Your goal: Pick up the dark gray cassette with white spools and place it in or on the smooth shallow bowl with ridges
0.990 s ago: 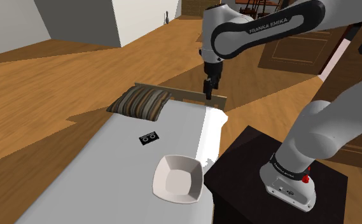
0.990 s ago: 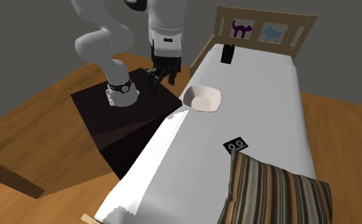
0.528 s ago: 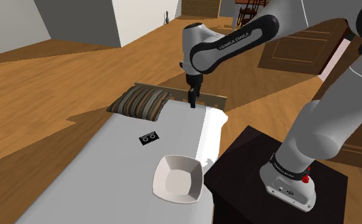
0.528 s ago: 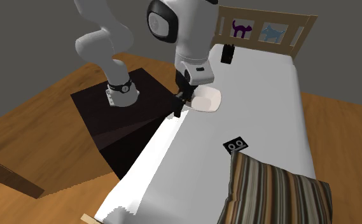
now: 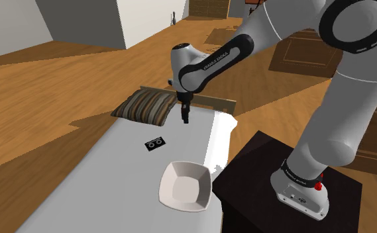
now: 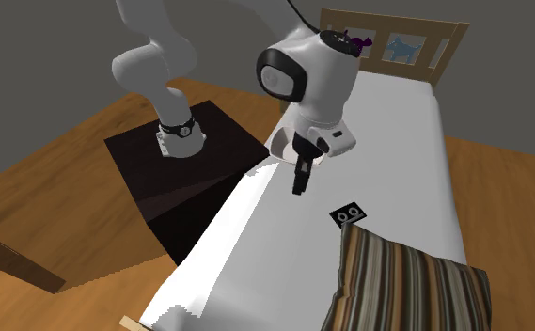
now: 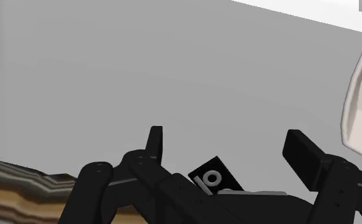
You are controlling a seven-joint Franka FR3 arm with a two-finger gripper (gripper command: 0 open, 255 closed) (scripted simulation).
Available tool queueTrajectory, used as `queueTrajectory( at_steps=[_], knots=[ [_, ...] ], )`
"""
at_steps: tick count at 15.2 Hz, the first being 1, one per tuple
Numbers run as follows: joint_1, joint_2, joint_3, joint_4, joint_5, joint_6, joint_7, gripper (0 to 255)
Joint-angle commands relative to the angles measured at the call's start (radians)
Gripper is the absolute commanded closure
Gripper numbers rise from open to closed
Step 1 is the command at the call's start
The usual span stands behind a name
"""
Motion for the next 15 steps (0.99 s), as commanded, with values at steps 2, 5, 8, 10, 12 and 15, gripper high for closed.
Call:
queueTrajectory(
  at_steps=[2,5,8,10,12,15],
  knots=[
    [0.014,0.11,0.016,0.067,-0.01,0.046,-0.049,0],
    [0.03,0.21,0.035,0.138,-0.024,0.076,-0.091,0],
    [0.049,0.307,0.053,0.214,-0.042,0.099,-0.131,0],
    [0.062,0.368,0.064,0.264,-0.054,0.11,-0.156,0],
    [0.064,0.386,0.061,0.261,-0.058,0.131,-0.153,0],
    [0.066,0.413,0.057,0.257,-0.065,0.162,-0.148,0]
  ],
)
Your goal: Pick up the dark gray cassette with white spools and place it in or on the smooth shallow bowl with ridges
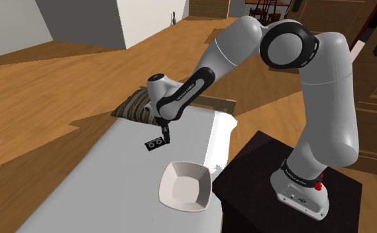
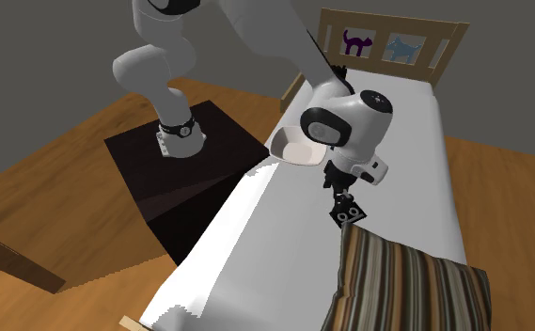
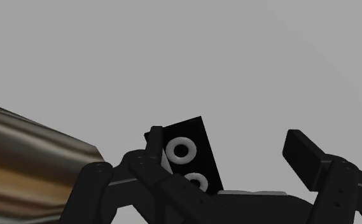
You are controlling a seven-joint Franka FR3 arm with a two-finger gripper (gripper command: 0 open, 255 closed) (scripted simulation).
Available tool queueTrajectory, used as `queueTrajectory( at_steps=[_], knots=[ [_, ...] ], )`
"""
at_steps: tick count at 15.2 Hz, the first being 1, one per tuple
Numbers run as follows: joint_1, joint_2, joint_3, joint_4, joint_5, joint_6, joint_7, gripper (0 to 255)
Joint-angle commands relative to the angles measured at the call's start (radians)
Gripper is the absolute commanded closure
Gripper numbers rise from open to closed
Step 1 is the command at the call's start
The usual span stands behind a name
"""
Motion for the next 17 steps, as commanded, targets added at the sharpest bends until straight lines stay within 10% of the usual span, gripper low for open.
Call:
queueTrajectory(
  at_steps=[1,11,12,17],
  knots=[
    [0.001,0.021,-0.004,-0.002,-0.005,0.024,0.002,0],
    [0.002,0.036,-0.006,-0.003,-0.009,0.039,0.004,0],
    [0.002,0.036,-0.006,-0.003,-0.009,0.039,0.004,255],
    [0.002,0.036,-0.006,-0.003,-0.009,0.039,0.004,255]
  ],
)
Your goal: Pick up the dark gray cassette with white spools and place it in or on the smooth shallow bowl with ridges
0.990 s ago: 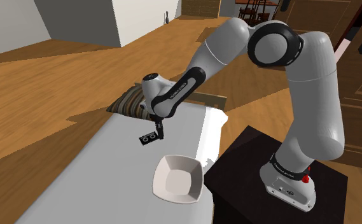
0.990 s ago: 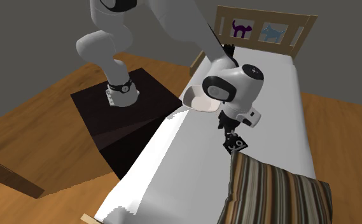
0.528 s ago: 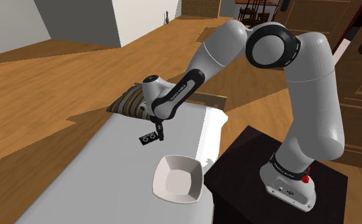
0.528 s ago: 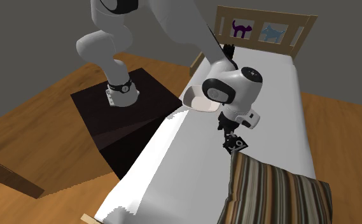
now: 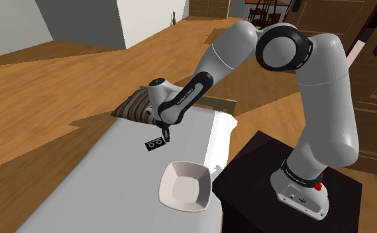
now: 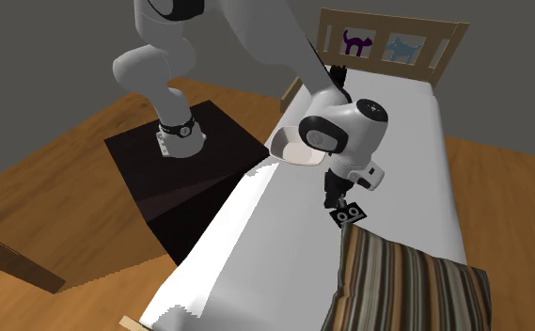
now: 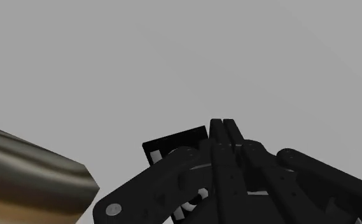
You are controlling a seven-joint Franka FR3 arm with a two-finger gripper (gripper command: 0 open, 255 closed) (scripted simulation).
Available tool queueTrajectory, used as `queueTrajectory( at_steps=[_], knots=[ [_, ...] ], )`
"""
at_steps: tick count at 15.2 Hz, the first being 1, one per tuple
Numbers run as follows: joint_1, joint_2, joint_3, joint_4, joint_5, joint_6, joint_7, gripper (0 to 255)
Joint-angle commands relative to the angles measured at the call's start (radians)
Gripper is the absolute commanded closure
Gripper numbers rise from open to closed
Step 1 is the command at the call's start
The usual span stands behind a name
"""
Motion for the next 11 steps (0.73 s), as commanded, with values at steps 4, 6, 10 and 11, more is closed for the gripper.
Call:
queueTrajectory(
  at_steps=[4,6,10,11],
  knots=[
    [0.0,0.0,0.0,0.0,0.0,0.0,0.0,255],
    [-0.008,0.024,0.013,0.039,-0.009,-0.002,-0.057,0],
    [-0.034,0.116,0.069,0.192,-0.041,-0.018,-0.272,0],
    [-0.032,0.126,0.067,0.194,-0.043,-0.01,-0.271,0]
  ],
)
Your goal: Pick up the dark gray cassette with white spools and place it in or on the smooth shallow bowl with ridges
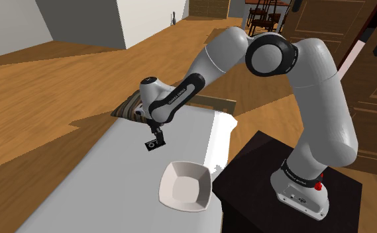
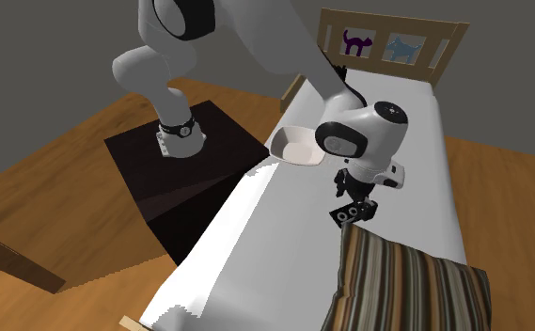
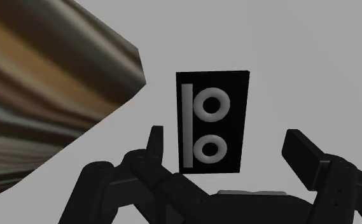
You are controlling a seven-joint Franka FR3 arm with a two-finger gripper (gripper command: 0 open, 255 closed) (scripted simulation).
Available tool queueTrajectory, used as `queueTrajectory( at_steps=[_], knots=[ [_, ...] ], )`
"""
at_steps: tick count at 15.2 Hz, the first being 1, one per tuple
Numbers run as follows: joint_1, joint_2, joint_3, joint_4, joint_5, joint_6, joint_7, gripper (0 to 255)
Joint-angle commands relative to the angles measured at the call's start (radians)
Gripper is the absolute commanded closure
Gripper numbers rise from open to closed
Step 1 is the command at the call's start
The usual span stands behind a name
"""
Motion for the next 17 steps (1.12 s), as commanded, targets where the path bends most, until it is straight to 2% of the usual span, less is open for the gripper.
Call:
queueTrajectory(
  at_steps=[1,7,14,15,17],
  knots=[
    [0.001,0.029,0.004,0.024,-0.008,0.01,-0.025,0],
    [0.01,0.086,-0.007,0.038,-0.02,0.054,-0.018,0],
    [0.01,0.086,-0.007,0.038,-0.02,0.054,-0.018,0],
    [0.01,0.086,-0.007,0.038,-0.02,0.054,-0.018,255],
    [0.01,0.085,-0.007,0.036,-0.02,0.053,-0.018,255]
  ],
)
